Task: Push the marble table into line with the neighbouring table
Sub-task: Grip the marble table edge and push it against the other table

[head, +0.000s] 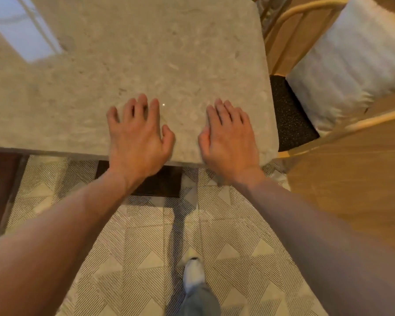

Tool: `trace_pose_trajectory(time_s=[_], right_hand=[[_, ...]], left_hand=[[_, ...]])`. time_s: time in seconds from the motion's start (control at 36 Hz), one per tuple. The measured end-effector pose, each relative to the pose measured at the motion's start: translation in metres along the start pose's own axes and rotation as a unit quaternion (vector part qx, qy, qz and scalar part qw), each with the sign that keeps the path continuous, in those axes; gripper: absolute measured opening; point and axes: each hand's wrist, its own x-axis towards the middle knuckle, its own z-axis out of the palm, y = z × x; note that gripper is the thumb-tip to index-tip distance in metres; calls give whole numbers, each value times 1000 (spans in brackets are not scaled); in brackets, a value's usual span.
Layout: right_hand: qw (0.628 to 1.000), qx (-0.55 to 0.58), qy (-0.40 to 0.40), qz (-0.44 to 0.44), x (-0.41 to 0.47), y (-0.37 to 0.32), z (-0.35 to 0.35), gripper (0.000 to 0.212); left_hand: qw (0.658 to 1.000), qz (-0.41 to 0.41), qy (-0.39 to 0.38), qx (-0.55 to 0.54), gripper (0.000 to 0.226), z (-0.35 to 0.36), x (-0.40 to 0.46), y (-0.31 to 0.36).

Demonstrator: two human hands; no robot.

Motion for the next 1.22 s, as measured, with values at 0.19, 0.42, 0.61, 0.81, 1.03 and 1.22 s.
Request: trace_pose_trajectory(time_s=[0.19, 0.42, 0.61, 0.81, 1.03, 1.22], right_hand=[[997, 33, 67, -23, 0, 4, 10, 56], [997, 5, 69, -34, 6, 9, 2, 45], [996, 36, 65, -45, 23, 32, 4, 38], [995, 41, 64, -62, 40, 59, 6, 43], [994, 49, 65, -68, 54, 79, 10, 44], [993, 54, 64, -80, 65, 91, 9, 46]], left_hand=[[999, 46, 23, -2, 51, 2, 6, -4], [995, 80, 50, -7, 58, 4, 10, -2], [997, 61, 49, -19, 58, 4, 27, 14], [996, 59, 52, -36, 53, 11, 44, 34], [997, 44, 41, -39, 55, 11, 57, 51], [998, 37, 36, -38, 55, 9, 65, 59]])
